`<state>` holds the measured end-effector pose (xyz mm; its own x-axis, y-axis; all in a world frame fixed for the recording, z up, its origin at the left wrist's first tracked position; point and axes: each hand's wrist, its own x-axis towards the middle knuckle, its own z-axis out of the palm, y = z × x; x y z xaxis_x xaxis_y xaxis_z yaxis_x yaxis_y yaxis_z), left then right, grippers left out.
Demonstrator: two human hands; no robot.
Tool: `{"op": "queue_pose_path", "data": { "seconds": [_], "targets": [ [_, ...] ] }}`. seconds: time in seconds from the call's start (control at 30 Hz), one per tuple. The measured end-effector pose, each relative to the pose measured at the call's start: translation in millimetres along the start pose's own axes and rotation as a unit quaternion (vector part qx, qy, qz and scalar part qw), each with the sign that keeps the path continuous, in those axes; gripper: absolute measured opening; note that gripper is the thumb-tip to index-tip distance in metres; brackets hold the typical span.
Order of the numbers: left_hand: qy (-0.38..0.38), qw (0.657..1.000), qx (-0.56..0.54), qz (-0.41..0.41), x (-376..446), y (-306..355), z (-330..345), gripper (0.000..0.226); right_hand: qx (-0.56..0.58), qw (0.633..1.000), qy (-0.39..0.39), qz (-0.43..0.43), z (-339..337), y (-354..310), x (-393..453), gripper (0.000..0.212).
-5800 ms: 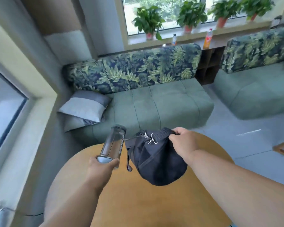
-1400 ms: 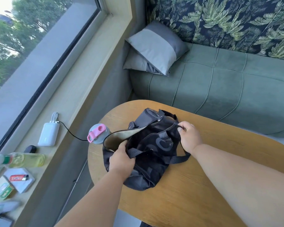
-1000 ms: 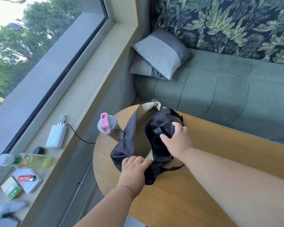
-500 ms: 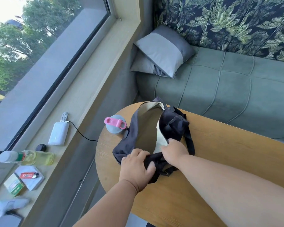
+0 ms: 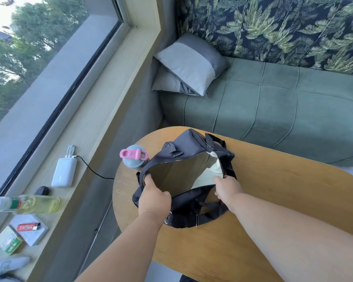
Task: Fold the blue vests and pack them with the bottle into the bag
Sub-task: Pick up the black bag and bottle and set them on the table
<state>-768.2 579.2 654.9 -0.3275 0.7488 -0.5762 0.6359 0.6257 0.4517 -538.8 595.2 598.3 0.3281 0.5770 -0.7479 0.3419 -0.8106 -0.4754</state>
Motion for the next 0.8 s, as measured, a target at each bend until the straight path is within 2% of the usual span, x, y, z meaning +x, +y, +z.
{"op": "queue_pose_path", "data": {
  "seconds": [0.13,0.37,0.57,0.8],
  "targets": [
    [-0.017,0.999,0.028,0.018,-2,6,-2,0.085,-0.017,0.998,-0.013,-0.060,-14,-9,-20,0.020],
    [-0.024,0.994,0.080,0.077,-10,8,2,0.065,-0.052,0.992,-0.017,-0.115,-16,-18,-26,0.036],
    [0.014,0.985,0.112,0.134,-23,23,3,0.052,-0.049,0.991,-0.023,-0.124,-29,-11,-37,0.048],
    [0.021,0.953,0.137,0.271,-52,71,22,0.044,-0.017,0.994,0.023,-0.103,-79,17,-47,0.042]
  ]
}}
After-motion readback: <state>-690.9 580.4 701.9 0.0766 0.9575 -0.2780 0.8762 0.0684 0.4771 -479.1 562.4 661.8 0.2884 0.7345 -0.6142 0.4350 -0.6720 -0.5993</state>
